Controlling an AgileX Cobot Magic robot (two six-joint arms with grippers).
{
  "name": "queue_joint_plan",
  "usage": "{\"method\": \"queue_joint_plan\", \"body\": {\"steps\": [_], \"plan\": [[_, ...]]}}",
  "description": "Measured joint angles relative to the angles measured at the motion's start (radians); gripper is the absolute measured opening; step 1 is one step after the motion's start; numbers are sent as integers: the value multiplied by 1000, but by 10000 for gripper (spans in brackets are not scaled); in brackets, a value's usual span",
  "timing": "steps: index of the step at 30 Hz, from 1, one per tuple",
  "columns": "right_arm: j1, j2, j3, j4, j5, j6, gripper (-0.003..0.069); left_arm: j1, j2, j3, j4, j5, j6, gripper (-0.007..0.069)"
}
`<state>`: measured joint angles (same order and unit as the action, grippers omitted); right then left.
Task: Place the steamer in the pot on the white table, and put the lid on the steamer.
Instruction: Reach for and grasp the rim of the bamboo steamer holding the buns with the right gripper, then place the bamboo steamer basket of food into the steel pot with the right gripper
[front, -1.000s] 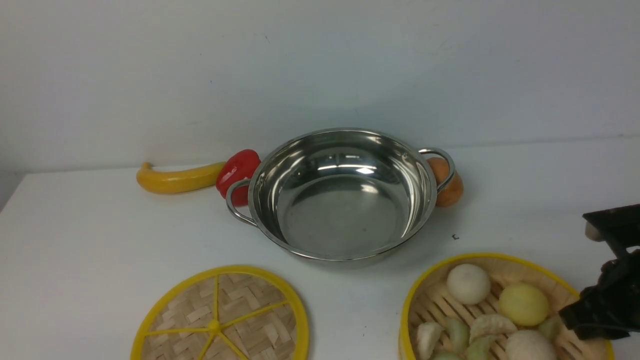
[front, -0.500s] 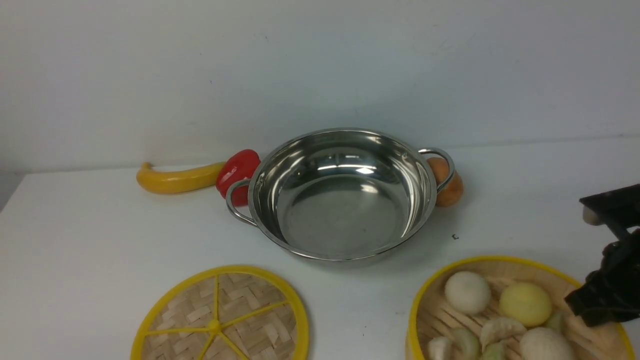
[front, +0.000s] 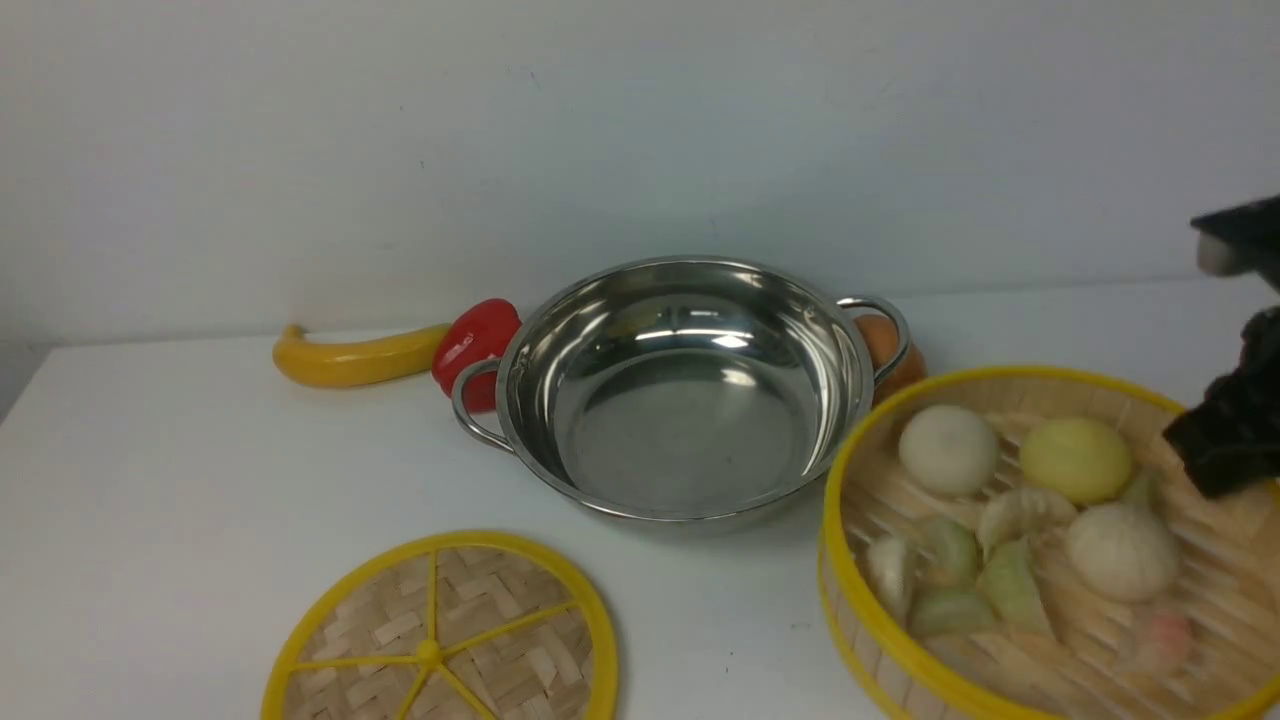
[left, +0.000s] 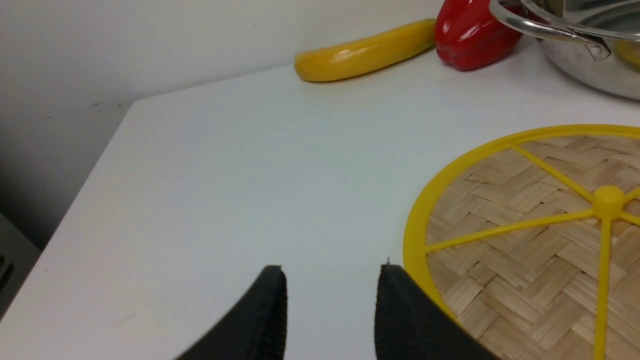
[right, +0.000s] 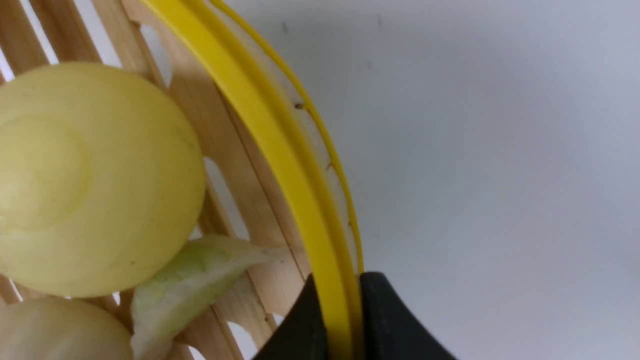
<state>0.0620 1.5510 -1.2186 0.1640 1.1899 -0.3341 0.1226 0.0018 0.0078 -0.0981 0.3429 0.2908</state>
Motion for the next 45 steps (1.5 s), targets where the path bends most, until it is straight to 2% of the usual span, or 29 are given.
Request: {"method": "queue_joint_plan", "body": {"steps": [5, 10, 16, 30, 35, 45], "plan": [[27, 13, -170, 66, 43, -24, 68, 0, 0, 0, 0, 0, 0, 241], [87, 100, -337, 75, 56, -29, 66, 0, 0, 0, 0, 0, 0, 241], [144, 321, -606, 82, 59, 6, 66, 0, 0, 0, 0, 0, 0, 241], [192, 799, -1171, 119, 62, 37, 66, 0, 0, 0, 0, 0, 0, 241], [210, 904, -1273, 130, 62, 38, 66, 0, 0, 0, 0, 0, 0, 241], [215, 989, -1293, 125, 68, 38, 66, 0, 0, 0, 0, 0, 0, 241]]}}
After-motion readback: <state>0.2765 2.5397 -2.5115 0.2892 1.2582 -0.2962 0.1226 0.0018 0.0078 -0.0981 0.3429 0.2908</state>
